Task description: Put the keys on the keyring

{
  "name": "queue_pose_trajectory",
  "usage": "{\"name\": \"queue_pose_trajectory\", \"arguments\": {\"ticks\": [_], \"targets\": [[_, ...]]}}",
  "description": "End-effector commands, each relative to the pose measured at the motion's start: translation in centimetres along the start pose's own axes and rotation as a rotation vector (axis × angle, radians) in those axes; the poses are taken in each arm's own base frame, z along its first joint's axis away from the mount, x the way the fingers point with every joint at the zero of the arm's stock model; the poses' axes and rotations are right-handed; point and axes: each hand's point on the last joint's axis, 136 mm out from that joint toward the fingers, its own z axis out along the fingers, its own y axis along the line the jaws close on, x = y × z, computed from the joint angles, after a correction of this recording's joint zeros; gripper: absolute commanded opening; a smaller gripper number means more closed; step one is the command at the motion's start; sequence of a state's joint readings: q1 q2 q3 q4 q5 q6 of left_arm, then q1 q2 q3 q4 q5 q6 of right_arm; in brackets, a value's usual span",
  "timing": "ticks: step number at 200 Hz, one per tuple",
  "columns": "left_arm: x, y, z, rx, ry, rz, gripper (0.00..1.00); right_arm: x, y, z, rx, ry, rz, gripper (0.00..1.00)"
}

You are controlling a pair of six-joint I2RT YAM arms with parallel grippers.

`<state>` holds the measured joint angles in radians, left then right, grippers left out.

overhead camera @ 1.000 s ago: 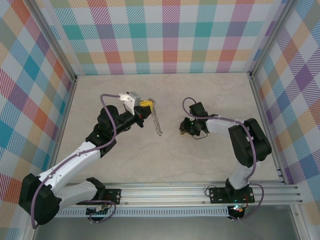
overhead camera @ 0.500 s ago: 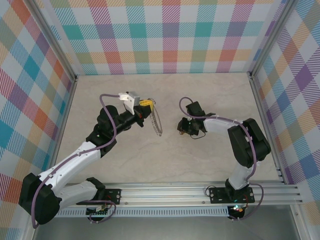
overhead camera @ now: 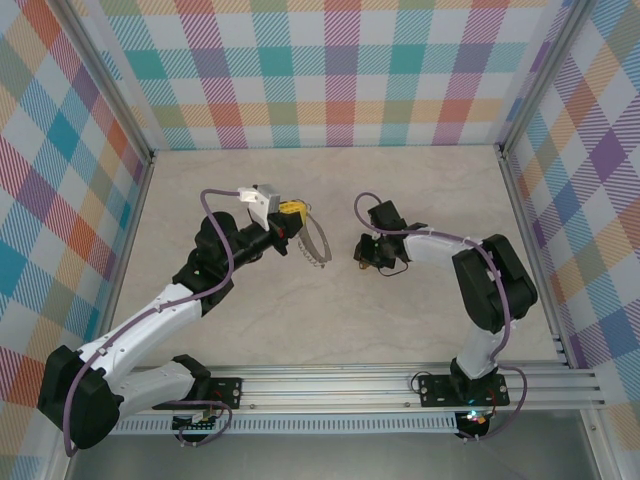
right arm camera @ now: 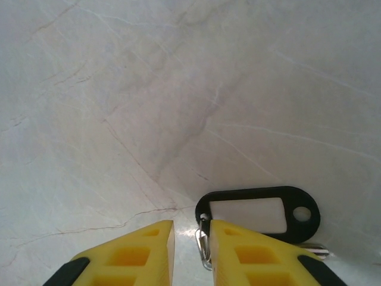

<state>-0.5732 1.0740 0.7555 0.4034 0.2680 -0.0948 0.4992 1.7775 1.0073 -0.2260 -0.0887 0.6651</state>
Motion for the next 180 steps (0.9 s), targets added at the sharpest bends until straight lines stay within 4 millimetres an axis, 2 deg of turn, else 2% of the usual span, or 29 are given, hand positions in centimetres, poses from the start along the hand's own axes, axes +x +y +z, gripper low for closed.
{"name": "queue_pose_trajectory", "arguments": {"ticks": [1, 44, 92, 118, 134, 146, 180], "targets": [[-1.8, -0.1, -0.2, 0.014, -0.073, 0.004, 0.00, 0.0, 0.4, 0.4, 0.010, 0.016, -0.020, 0.23], [-1.9, 0.0, -0.2, 0.013, -0.077, 0.003, 0.00, 0.2, 0.2, 0.7, 0.018, 0.023, -0.023, 0.18], [-1.7, 0.1, -0.1, 0.010, -0.073, 0.000, 0.00, 0.3, -0.1, 0.6, 0.032, 0.027, -0.032, 0.00], [-1.7, 0.1, -0.1, 0.011, -0.071, -0.002, 0.00, -0.1, 0.3, -0.3, 0.024, 0.008, -0.055, 0.00], [-1.9, 0.0, -0.1, 0.016, -0.067, -0.001, 0.00, -1.0, 1.4, -1.8, -0.013, -0.027, -0.092, 0.00], [-2.0, -0.1, -0.1, 0.019, -0.064, 0.000, 0.00, -2.1, 2.8, -3.8, -0.065, -0.073, -0.132, 0.00], [-2.8, -1.0, 0.1, 0.066, -0.061, 0.010, 0.00, -5.6, 7.9, -12.4, -0.329, -0.266, -0.277, 0.00]]}}
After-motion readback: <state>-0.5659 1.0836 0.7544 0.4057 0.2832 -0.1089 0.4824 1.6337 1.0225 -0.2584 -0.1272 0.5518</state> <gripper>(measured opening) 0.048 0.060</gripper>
